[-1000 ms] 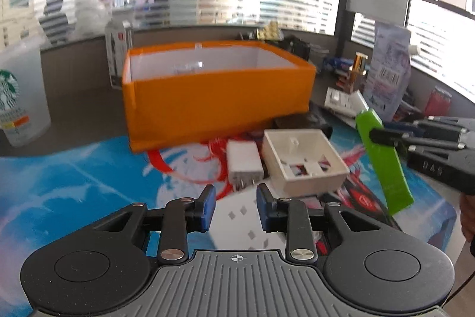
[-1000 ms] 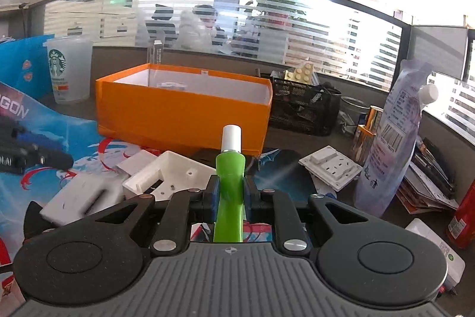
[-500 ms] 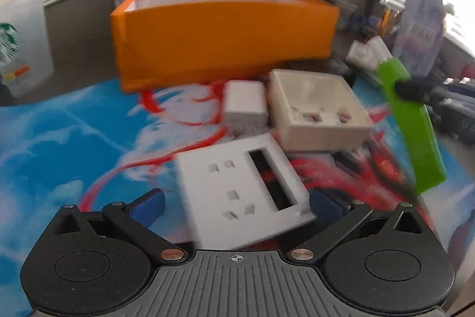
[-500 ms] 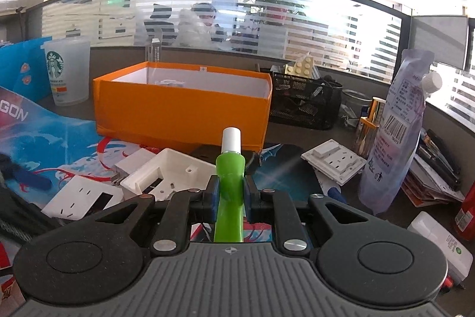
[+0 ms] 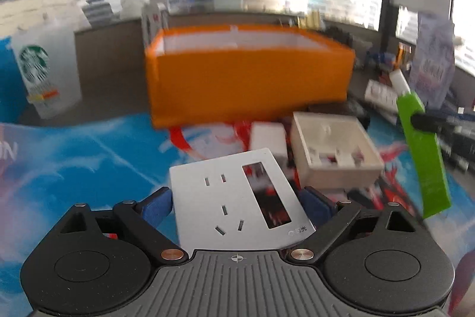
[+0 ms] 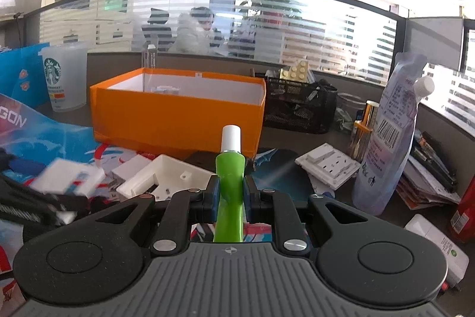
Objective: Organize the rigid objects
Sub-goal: 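Lift the socket plate and green bottle and carry both over the orange box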
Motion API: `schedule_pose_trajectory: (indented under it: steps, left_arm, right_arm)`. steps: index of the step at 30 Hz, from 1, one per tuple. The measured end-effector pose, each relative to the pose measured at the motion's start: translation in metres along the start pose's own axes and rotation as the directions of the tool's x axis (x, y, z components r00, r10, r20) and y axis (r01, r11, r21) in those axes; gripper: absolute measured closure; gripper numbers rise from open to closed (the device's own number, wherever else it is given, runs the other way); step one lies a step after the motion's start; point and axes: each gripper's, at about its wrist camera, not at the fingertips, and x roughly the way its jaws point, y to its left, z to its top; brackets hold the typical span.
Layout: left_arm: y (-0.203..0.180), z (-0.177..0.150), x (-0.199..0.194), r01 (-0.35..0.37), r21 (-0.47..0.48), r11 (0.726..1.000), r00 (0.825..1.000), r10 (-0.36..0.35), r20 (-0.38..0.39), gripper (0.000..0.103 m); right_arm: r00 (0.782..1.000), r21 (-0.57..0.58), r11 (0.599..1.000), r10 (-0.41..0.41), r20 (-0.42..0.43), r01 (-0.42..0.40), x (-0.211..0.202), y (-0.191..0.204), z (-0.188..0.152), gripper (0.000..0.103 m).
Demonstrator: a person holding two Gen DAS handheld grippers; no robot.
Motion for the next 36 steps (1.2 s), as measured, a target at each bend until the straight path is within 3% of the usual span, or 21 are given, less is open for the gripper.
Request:
schedule_pose_trajectory:
  steps: [16,36]
  left_arm:
    - [0.015,0.057,-0.043,-0.025,-0.029,0.999,0.984,0.03,0.176,0.009]
    - [0.023,0.091,-0.046,-0.042,-0.04,0.998,0.97,0.05,0.237,0.009]
  right_arm:
    - [0.995,-0.066,0.998,0.025,0.094,-0.019,-0.01,0.014,0.042,0.09]
    - [0.985,-0.109,0.993,0.067,0.156,-0.05,0.005,0.025,0.084,0.091]
